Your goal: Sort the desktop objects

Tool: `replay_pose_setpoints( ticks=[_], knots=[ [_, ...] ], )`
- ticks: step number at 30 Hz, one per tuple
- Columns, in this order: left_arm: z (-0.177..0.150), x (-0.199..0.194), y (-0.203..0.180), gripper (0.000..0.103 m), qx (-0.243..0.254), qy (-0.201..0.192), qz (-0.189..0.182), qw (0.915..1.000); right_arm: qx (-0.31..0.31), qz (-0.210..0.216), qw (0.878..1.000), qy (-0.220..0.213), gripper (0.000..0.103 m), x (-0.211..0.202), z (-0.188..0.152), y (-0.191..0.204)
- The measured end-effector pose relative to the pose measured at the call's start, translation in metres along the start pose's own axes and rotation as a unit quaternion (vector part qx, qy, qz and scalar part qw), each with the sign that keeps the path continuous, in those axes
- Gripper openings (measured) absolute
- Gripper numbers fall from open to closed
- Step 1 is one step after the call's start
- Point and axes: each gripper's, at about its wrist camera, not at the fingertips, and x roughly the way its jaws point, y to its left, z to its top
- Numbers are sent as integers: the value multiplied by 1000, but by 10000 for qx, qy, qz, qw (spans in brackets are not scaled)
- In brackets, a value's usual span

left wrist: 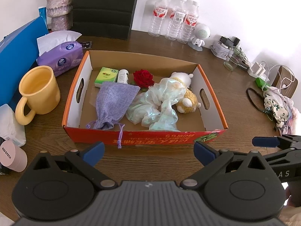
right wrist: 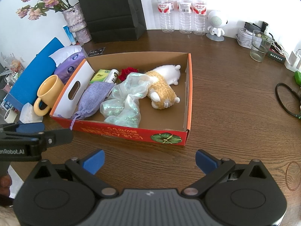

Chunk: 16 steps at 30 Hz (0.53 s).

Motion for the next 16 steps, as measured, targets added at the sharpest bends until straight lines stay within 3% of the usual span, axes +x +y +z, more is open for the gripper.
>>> replay_pose_setpoints(
  ticks=[16],
  knots=[
    [-2, 2, 0, 103, -36, 46, 28, 10000, -13, 16, 10000, 34, 103, 2, 0, 0]
  ],
)
